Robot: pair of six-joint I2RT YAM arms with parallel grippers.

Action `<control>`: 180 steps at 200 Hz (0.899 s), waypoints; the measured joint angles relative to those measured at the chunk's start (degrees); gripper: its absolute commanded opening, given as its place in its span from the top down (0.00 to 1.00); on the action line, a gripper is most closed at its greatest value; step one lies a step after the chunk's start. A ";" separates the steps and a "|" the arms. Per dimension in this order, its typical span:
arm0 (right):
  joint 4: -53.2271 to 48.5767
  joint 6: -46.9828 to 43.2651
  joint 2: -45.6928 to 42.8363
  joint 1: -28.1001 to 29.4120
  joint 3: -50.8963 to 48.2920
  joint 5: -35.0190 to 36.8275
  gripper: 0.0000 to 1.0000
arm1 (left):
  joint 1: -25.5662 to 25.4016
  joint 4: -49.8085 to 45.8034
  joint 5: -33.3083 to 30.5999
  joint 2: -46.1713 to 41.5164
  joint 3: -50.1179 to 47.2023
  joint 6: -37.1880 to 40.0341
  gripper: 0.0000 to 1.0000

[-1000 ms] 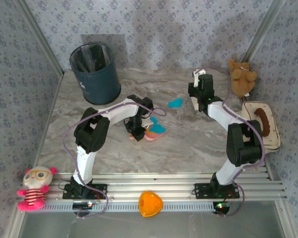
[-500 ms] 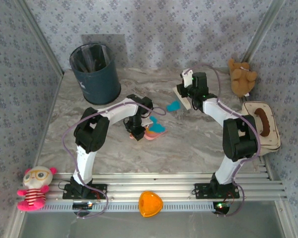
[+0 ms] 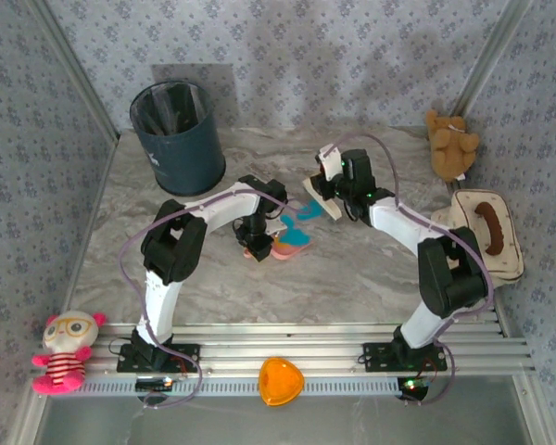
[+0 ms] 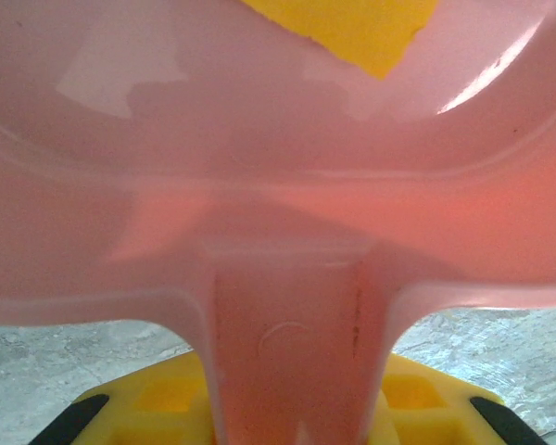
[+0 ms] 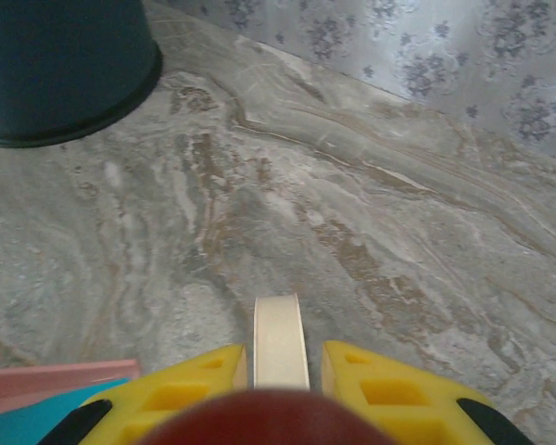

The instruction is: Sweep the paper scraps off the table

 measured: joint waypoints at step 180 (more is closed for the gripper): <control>-2.45 11.43 -11.50 6.58 -6.45 15.91 1.00 | 0.00 0.81 0.00 0.00 0.04 -0.87 1.00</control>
